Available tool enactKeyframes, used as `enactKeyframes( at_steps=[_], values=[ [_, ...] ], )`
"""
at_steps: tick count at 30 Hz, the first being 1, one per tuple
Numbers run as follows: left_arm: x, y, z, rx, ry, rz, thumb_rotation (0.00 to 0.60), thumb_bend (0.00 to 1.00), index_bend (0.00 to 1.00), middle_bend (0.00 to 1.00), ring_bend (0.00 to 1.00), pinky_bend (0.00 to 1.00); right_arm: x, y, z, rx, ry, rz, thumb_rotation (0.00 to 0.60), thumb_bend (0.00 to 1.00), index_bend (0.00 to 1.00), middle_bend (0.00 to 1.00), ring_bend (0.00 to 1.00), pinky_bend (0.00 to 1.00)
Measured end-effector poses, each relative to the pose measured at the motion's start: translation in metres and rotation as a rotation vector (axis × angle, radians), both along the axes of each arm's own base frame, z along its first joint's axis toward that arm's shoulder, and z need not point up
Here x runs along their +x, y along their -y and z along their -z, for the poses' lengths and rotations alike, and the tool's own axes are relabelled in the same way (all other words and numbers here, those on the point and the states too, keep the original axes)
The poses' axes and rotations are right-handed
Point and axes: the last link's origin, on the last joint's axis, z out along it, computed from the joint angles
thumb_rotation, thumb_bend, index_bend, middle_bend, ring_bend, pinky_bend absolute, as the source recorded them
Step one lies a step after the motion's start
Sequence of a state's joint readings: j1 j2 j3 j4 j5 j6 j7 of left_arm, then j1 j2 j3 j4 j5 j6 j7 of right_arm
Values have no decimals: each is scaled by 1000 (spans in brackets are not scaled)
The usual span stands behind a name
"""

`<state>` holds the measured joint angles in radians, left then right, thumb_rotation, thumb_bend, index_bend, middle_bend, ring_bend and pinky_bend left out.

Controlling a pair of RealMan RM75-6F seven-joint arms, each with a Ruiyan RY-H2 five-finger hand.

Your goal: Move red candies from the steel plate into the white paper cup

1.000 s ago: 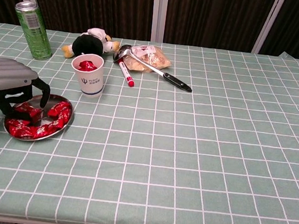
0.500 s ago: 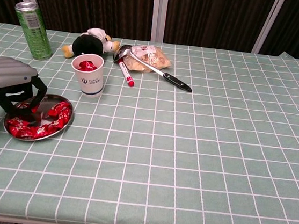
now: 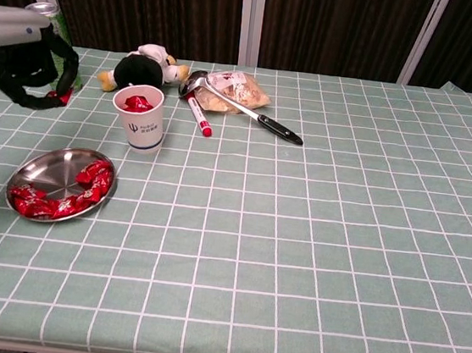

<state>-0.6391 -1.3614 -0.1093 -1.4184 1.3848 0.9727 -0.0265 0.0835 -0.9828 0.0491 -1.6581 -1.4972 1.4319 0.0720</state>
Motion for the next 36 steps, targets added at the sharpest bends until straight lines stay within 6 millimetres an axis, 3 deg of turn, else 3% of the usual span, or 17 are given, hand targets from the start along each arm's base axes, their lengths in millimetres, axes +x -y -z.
enactKeyframes(
  at_steps=[7, 15, 21, 28, 36],
  values=[
    [34, -25, 4, -14, 29, 33, 600, 367, 662, 978, 938, 1000, -2, -1, -1, -5, 2, 4, 600, 14, 56, 272, 48, 284],
    [61, -43, 33, -70, -13, 51, 600, 366, 660, 977, 938, 1000, -5, -2, -3, -10, 3, 14, 600, 14, 56, 273, 48, 284],
    [61, -50, 45, -63, -77, 47, 600, 365, 639, 973, 936, 1000, -7, -1, -4, -12, 2, 22, 600, 14, 56, 273, 48, 284],
    [57, -50, 50, -78, -118, 18, 600, 363, 493, 961, 934, 1000, -7, -1, -3, -9, 5, 21, 600, 15, 56, 273, 48, 284],
    [57, -40, 34, -53, -48, 2, 600, 359, 391, 955, 932, 1000, -7, 0, -4, -9, 5, 17, 600, 14, 56, 273, 48, 285]
  ],
)
